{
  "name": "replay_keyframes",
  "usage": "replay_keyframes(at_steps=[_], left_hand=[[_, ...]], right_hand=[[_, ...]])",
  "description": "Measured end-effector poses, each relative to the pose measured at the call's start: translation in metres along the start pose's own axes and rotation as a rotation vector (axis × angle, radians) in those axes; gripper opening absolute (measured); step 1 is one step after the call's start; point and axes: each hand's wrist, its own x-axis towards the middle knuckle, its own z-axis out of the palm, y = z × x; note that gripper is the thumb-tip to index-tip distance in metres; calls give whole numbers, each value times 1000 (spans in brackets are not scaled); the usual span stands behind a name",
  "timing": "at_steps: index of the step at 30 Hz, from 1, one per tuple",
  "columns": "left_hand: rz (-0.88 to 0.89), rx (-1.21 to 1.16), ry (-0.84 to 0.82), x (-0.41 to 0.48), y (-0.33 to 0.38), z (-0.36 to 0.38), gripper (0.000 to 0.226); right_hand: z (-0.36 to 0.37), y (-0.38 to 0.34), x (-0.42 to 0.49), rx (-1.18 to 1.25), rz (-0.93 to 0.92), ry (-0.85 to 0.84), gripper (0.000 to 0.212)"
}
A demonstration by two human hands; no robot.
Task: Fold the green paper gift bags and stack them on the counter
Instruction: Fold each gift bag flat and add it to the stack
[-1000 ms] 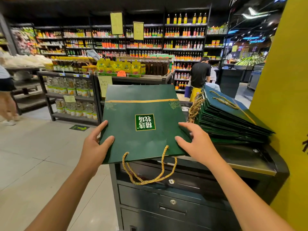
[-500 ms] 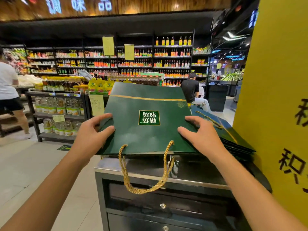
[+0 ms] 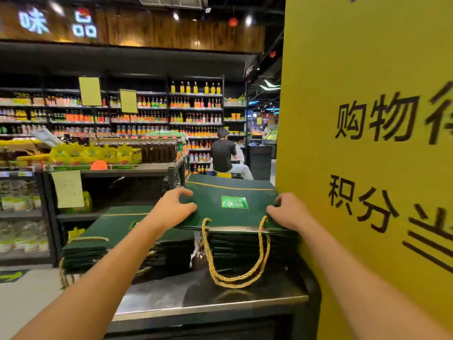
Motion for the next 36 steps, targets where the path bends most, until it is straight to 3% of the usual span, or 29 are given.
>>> replay_keyframes(at_steps=[7,11,14,16,19,22,36], left_hand=[[-69,43,-47,12,-5,22,39],[-24,206,-105,21,1,21,51],[-2,370,-148,36,13,12,63],[109,503,-159,52,22,9,65],[292,738,-270,74,35,24,63],[317,961,-455,84,31,53,67],[222,902,-479,92,-7,94,64]], right_hand=[[26,11,14,-208,-24,43,23],[22,6,24,-342,-106,122,18],[22,6,39,-145,-172,47,37],[27,7,46,-60,-207,-65,52],[43,15,58,-72,-202,-190,72],[59,26,67,-119,-131,-281,84],[87,39,75,-218,-122,-352,85]])
